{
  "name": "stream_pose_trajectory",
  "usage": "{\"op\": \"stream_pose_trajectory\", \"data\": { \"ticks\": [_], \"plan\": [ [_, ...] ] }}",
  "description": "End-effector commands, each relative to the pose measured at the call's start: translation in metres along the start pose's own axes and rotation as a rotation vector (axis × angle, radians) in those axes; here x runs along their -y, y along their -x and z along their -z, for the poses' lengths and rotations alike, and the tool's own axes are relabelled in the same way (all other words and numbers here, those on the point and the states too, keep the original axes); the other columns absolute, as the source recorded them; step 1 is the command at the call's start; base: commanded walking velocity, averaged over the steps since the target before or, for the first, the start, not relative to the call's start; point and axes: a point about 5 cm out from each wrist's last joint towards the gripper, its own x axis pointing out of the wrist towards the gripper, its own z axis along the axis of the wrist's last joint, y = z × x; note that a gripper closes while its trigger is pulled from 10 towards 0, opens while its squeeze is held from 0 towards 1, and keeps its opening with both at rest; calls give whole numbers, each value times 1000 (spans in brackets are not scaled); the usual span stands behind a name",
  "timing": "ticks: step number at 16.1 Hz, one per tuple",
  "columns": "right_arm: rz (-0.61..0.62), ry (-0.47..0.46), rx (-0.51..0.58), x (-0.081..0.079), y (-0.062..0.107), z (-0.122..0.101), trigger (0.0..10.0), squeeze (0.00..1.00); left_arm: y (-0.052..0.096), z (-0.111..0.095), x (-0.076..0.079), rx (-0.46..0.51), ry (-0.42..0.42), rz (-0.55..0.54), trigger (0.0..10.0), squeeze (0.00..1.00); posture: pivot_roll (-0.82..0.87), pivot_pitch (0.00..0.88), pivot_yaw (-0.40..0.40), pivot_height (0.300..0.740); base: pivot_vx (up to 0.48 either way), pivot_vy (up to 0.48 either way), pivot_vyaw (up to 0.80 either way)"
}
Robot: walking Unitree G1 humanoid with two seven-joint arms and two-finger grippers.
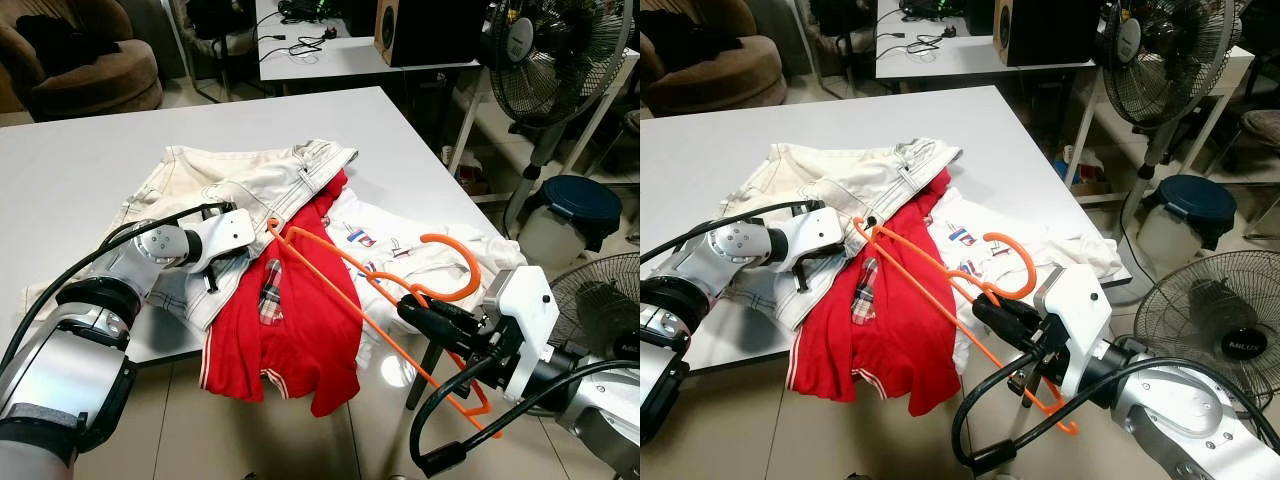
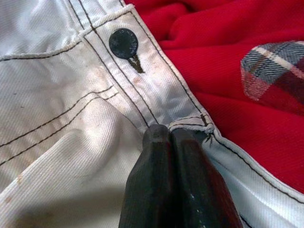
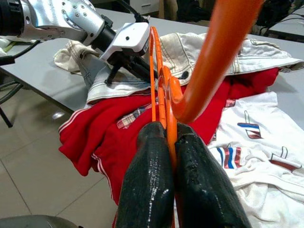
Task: Hang hanger
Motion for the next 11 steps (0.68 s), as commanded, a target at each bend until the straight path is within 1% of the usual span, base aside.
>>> {"op": "stream_pose_trajectory", "data": {
  "ticks": [1,2,4,11],
  "plan": [
    [-8,13,16,-2,-1,-5,10000,0,1,-2,-3,1,-14,-17,0,0,-254,0,61,740,0,0,0],
    [-9,13,16,-2,-1,-5,10000,0,0,-3,-3,3,-14,-17,0,0,-255,0,60,740,0,0,0],
    [-5,14,19,-2,-1,-5,10000,0,2,-5,-5,48,-9,-40,0,0,-257,0,59,740,0,0,0],
    [-5,14,19,-2,-1,-5,10000,0,2,-5,-5,48,-9,-40,0,0,-257,0,59,740,0,0,0]
  ]
}}
